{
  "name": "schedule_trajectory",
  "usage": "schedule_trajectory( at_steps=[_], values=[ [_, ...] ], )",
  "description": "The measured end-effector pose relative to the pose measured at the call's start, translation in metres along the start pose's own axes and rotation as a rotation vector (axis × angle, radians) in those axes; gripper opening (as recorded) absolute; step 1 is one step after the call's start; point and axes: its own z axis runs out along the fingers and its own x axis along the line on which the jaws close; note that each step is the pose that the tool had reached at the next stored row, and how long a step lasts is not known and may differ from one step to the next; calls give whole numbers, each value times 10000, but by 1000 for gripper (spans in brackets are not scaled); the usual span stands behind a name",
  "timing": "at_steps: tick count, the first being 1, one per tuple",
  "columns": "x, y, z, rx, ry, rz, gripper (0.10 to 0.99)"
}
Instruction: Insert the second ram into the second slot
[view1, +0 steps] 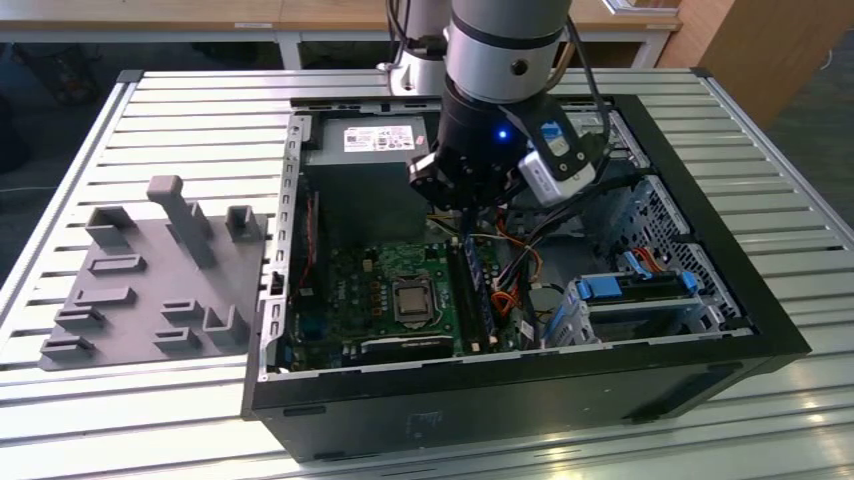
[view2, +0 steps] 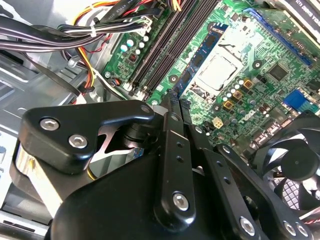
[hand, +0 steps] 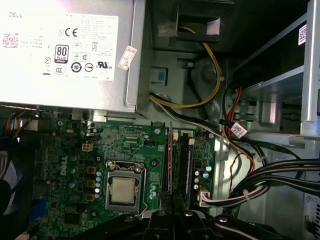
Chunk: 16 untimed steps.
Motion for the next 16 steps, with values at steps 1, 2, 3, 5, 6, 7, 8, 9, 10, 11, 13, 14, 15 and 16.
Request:
schedule_trajectory(
  at_steps=[1, 2, 3, 5, 6, 7, 8, 9, 10, 11, 13, 14, 15, 16],
  values=[
    [0, 0, 3, 0, 1, 0, 129],
    [0, 0, 5, 0, 2, 0, 129],
    [0, 0, 7, 0, 3, 0, 129],
    [0, 0, 12, 0, 5, 0, 129],
    [0, -1, 14, 0, 6, 0, 129],
    [0, 0, 17, -1, 6, 0, 129],
    [0, -1, 19, -1, 7, 1, 129],
    [0, -1, 22, -1, 8, 0, 129],
    [0, -1, 24, -1, 9, 0, 129],
    [0, -1, 26, 0, 10, 0, 129],
    [0, -1, 31, -1, 12, 1, 129],
    [0, -1, 33, -1, 13, 0, 129],
    [0, -1, 36, -1, 14, 0, 129],
    [0, -1, 39, -1, 15, 0, 129]
  ],
)
